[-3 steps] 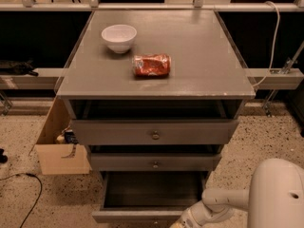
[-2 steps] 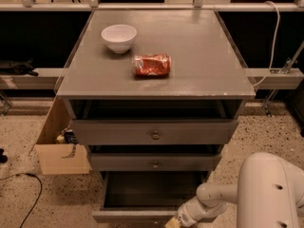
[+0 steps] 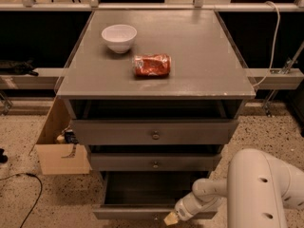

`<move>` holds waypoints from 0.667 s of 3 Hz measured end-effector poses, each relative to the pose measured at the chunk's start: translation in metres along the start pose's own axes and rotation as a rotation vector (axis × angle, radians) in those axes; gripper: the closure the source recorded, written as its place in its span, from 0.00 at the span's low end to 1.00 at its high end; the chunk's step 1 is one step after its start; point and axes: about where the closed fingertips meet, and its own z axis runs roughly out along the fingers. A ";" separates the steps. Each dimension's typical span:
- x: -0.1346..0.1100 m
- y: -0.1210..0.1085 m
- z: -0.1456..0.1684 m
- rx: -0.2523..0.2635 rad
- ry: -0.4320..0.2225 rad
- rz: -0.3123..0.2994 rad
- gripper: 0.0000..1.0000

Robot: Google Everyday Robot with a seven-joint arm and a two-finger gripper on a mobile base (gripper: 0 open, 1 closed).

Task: Close bottom drawer

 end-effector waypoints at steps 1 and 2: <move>0.000 0.000 0.000 0.000 0.000 0.000 0.53; -0.001 -0.003 -0.004 0.005 -0.003 0.006 0.22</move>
Offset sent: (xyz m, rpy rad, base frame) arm 0.0000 0.0000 0.0000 0.0000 0.0000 0.0000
